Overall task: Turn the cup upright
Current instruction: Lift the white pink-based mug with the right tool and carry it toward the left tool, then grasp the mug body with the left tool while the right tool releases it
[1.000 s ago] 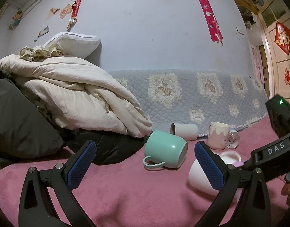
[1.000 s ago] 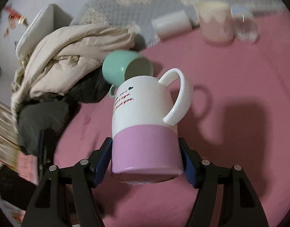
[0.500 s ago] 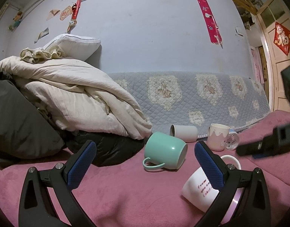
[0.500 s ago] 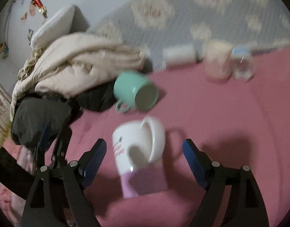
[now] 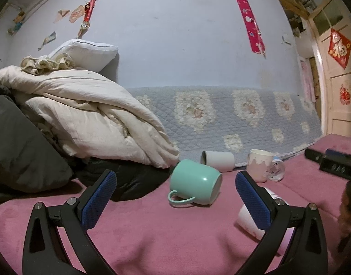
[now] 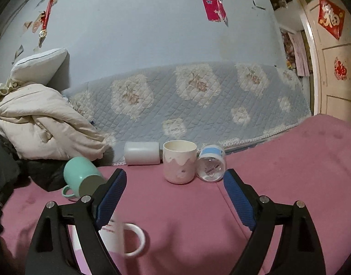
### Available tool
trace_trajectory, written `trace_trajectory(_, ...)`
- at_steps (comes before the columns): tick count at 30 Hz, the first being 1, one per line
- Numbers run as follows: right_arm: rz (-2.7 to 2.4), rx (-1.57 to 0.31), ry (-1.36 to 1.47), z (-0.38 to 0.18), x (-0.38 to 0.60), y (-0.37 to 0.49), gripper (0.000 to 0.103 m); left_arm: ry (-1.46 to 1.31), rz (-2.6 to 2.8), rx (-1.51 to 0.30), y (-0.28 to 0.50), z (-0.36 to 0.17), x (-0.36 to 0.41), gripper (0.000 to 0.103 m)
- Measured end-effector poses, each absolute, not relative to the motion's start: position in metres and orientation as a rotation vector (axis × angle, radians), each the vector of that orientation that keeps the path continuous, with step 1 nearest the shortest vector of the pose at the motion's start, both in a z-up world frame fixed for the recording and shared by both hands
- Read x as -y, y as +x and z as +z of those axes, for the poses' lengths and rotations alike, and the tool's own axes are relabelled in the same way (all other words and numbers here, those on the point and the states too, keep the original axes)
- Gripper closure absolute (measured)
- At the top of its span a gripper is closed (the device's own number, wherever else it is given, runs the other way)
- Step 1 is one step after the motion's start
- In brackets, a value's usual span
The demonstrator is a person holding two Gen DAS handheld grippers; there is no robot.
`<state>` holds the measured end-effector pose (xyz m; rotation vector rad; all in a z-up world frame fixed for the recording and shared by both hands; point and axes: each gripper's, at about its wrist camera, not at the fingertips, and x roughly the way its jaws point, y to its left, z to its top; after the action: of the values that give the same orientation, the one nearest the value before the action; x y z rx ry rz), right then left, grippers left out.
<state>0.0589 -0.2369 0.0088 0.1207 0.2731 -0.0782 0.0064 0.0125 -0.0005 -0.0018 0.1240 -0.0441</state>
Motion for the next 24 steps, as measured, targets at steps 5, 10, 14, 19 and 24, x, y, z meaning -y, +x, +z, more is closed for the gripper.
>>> trace_trajectory(5, -0.080, -0.270, 0.111, 0.003, 0.235, 0.060, 0.014, -0.064, -0.151, -0.220, 0.014, 0.008, -0.010, 0.000)
trace_trajectory(10, -0.162, -0.158, 0.067, 0.002, 0.225, 0.045, 0.000, -0.283, -0.332, -0.465, 0.041, 0.013, -0.006, 0.000)
trace_trajectory(14, -0.186, -0.097, 0.101, 0.006, 0.232, 0.032, 0.000, -0.425, -0.351, -0.682, 0.070, -0.003, 0.007, 0.000)
trace_trajectory(19, -0.198, -0.119, 0.113, 0.004, 0.237, 0.035, 0.000, -0.547, -0.386, -0.922, 0.106, -0.031, 0.029, 0.002)
trace_trajectory(24, -0.194, -0.159, 0.135, -0.001, 0.243, 0.040, 0.000, -0.690, -0.440, -1.089, 0.134, -0.064, 0.042, 0.005)
